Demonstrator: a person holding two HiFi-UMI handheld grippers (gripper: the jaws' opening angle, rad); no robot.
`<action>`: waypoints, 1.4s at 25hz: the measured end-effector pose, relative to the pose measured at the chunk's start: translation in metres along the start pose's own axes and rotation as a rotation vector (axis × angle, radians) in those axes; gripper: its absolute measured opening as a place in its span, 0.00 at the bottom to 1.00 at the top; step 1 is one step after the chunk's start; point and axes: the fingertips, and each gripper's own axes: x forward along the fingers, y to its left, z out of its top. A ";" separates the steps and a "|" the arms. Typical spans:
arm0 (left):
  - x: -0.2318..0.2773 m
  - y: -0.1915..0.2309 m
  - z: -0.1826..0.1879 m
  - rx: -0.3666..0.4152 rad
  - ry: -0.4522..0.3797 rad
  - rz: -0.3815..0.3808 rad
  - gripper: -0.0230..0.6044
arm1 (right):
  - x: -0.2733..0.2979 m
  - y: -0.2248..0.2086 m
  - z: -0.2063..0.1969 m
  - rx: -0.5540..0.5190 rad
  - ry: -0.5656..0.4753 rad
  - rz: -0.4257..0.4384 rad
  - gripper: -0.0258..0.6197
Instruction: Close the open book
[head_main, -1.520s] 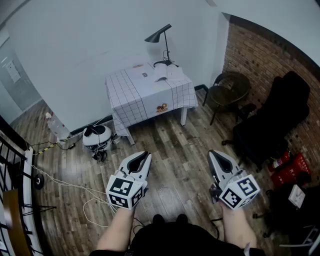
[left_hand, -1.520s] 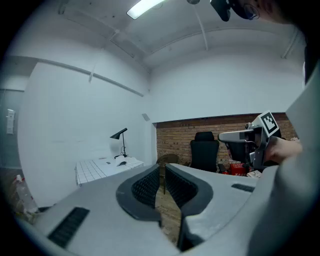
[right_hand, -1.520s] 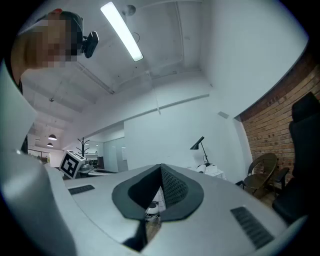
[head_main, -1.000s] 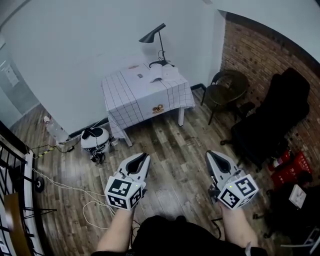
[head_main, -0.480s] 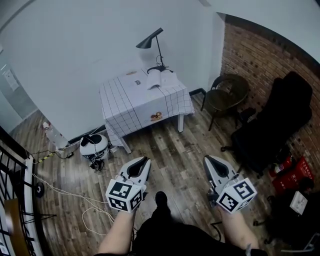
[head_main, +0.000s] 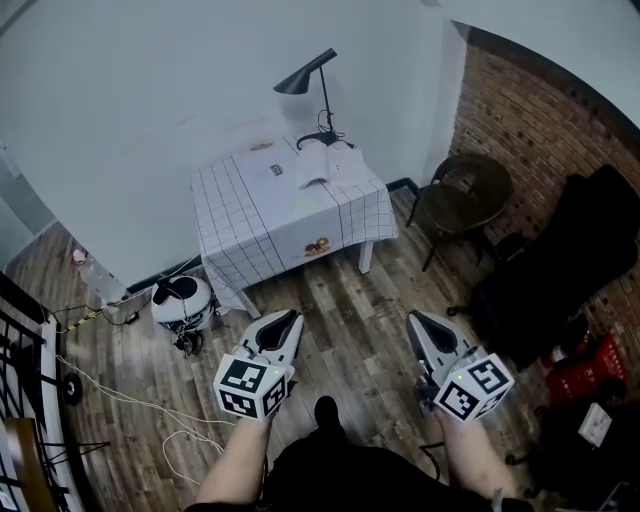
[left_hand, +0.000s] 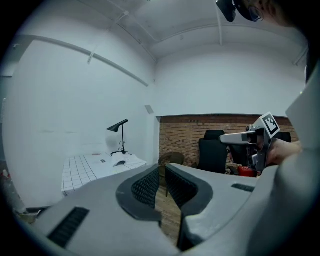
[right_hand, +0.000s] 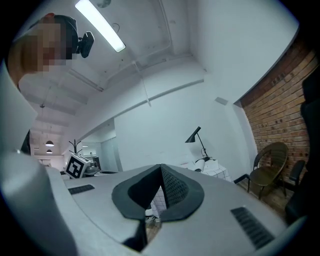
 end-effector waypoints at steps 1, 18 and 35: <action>0.009 0.015 0.004 0.002 0.000 -0.003 0.10 | 0.018 -0.003 0.003 -0.004 0.005 0.001 0.04; 0.102 0.188 0.034 -0.007 0.005 0.004 0.10 | 0.242 -0.021 0.015 0.012 0.036 0.079 0.04; 0.306 0.299 0.061 -0.065 0.073 0.083 0.10 | 0.435 -0.183 0.044 -0.082 0.119 0.151 0.04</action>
